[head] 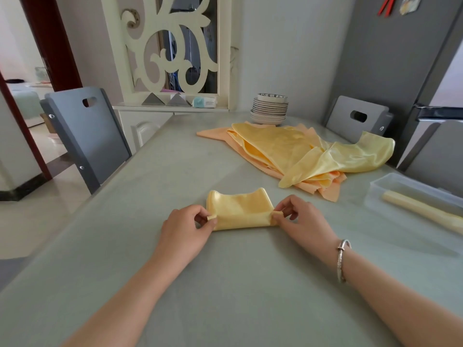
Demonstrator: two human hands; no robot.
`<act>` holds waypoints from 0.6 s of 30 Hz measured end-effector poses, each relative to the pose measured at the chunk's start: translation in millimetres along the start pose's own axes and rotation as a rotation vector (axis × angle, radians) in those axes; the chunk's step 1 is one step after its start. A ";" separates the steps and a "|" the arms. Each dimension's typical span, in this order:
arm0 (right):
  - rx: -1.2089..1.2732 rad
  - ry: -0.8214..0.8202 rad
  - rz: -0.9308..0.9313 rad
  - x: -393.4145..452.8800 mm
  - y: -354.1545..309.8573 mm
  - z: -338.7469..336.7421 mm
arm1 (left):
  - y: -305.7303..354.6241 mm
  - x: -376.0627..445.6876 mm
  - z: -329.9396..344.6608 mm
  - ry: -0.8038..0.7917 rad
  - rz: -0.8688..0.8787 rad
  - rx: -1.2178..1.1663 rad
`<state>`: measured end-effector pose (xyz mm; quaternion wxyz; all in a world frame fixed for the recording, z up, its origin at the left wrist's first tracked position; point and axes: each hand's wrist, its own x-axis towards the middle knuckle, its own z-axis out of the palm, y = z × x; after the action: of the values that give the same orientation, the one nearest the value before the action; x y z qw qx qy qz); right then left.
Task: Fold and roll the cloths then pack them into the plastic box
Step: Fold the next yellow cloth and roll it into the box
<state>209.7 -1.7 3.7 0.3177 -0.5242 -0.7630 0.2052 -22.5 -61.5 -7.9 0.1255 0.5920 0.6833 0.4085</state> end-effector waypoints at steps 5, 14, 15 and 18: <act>-0.123 0.016 -0.027 5.2 0.9 6.1 | 1.6 3.7 3.0 0.034 -0.061 0.000; -0.492 0.079 -0.366 8.0 -1.6 9.2 | 7.1 2.3 7.0 0.106 0.301 0.347; -0.504 0.076 -0.388 7.7 -0.6 8.8 | 7.1 1.8 6.8 0.104 0.320 0.366; -0.493 0.047 -0.376 3.0 0.9 4.3 | 6.0 -1.4 3.5 0.101 0.337 0.390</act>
<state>206.5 1.6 0.9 0.2311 -0.4397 -0.8658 -0.0605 -15.6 -61.5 -6.4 -0.0954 0.6893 0.6462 0.3132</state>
